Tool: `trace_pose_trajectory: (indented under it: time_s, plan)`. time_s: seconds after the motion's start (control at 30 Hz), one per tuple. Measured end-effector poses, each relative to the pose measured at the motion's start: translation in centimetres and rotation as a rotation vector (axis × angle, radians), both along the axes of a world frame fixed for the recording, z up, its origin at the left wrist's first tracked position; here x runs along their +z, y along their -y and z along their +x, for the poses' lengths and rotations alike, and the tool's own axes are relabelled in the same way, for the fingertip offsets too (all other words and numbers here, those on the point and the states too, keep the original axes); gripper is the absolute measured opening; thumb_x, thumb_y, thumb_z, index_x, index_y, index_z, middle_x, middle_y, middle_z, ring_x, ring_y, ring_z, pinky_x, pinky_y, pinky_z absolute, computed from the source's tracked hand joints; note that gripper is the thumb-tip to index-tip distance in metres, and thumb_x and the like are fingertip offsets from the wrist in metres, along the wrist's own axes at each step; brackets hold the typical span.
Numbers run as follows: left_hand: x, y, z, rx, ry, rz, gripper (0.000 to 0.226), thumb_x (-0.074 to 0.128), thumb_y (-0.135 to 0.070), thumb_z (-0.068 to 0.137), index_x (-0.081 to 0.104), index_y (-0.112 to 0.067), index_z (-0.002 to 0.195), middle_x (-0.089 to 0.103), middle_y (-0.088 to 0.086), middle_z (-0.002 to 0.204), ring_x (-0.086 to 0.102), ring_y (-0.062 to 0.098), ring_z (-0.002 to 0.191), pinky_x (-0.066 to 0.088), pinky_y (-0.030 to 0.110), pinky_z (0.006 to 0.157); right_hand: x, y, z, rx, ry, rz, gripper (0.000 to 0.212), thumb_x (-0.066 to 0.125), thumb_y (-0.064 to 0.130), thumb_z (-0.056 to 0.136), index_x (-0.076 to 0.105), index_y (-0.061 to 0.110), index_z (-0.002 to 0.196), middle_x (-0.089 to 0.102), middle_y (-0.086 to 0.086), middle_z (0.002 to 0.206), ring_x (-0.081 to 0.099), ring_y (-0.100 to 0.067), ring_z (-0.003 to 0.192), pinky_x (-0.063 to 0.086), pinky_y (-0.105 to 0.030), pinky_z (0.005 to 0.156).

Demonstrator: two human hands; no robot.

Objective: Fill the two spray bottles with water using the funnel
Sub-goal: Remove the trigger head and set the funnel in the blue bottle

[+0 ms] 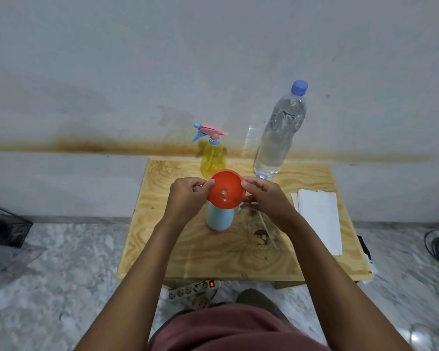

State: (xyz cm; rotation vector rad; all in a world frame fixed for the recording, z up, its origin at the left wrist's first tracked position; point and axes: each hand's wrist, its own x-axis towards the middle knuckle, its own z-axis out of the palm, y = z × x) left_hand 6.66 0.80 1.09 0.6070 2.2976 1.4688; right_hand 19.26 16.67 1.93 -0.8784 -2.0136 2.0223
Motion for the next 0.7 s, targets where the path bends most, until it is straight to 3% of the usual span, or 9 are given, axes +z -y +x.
trace_pose_trajectory:
  time_s: [0.07,0.13,0.27,0.33,0.43,0.53,0.6,0.7]
  plan:
    - [0.0,-0.1,0.0,0.002,-0.004,-0.006,0.021,0.070,-0.030,0.091,0.075,-0.021,0.074,0.069,0.020,0.065,0.067,0.031,0.064,0.057,0.040,0.069,-0.1,0.1,-0.1,-0.009,-0.006,0.005,0.013,0.059,0.024,0.098,0.071,0.028,0.103,0.074,0.000,0.087,0.071,-0.014,0.075,0.059,-0.041,0.079]
    - [0.1,-0.1,0.0,0.005,-0.006,-0.013,0.023,0.070,-0.030,0.091,0.074,-0.020,0.071,0.069,0.021,0.065,0.064,0.022,0.061,0.056,0.038,0.068,-0.1,0.0,-0.1,-0.019,-0.006,-0.001,0.013,0.059,0.024,0.098,0.071,0.026,0.102,0.073,-0.002,0.088,0.071,-0.015,0.074,0.060,-0.041,0.077]
    - [-0.3,0.0,0.0,0.017,-0.014,-0.065,0.033,0.068,-0.030,0.092,0.069,-0.021,0.060,0.068,0.004,0.055,0.065,0.014,0.059,0.054,0.033,0.065,-0.5,0.1,-0.4,-0.019,0.021,-0.003,0.016,0.059,0.023,0.098,0.071,0.018,0.107,0.073,-0.007,0.090,0.072,-0.017,0.075,0.061,-0.038,0.074]
    - [-1.0,0.1,-0.2,0.004,-0.010,-0.096,0.047,0.066,-0.032,0.093,0.060,-0.013,0.050,0.064,0.006,0.052,0.061,0.014,0.057,0.051,0.034,0.061,-1.0,0.2,-0.7,-0.027,0.054,0.002,0.021,0.058,0.023,0.098,0.070,0.012,0.111,0.073,-0.009,0.090,0.072,-0.017,0.074,0.061,-0.033,0.070]
    - [-2.0,0.2,-0.4,-0.007,0.010,-0.101,0.051,0.061,-0.036,0.094,0.058,0.003,0.062,0.064,0.024,0.067,0.056,0.018,0.057,0.044,0.031,0.059,-1.7,0.3,-1.1,-0.059,0.086,0.021,0.023,0.058,0.024,0.098,0.069,0.009,0.111,0.073,-0.009,0.090,0.072,-0.016,0.073,0.058,-0.030,0.066]
    - [-2.4,0.0,-0.3,0.026,0.003,-0.068,0.019,0.065,-0.030,0.093,0.074,-0.013,0.091,0.069,0.006,0.068,0.068,0.019,0.067,0.052,0.033,0.070,-2.3,0.3,-1.3,-0.097,0.085,0.055,0.019,0.060,0.023,0.096,0.068,0.012,0.110,0.074,-0.009,0.087,0.072,-0.017,0.073,0.059,-0.034,0.068]
    - [-2.4,-0.1,-0.1,0.032,-0.015,-0.043,0.019,0.067,-0.026,0.093,0.071,-0.017,0.109,0.069,0.000,0.073,0.069,0.018,0.072,0.054,0.034,0.073,-2.5,0.4,-1.4,-0.114,0.074,0.094,0.018,0.061,0.022,0.096,0.067,0.014,0.111,0.073,-0.007,0.082,0.073,-0.018,0.073,0.059,-0.038,0.069]
    - [-2.2,-0.1,0.1,0.013,-0.049,-0.032,0.019,0.066,-0.025,0.093,0.072,-0.017,0.110,0.068,-0.002,0.075,0.067,0.015,0.070,0.054,0.033,0.069,-2.6,0.5,-1.3,-0.118,0.045,0.163,0.018,0.061,0.021,0.096,0.066,0.015,0.112,0.072,-0.005,0.078,0.073,-0.020,0.073,0.059,-0.036,0.066]
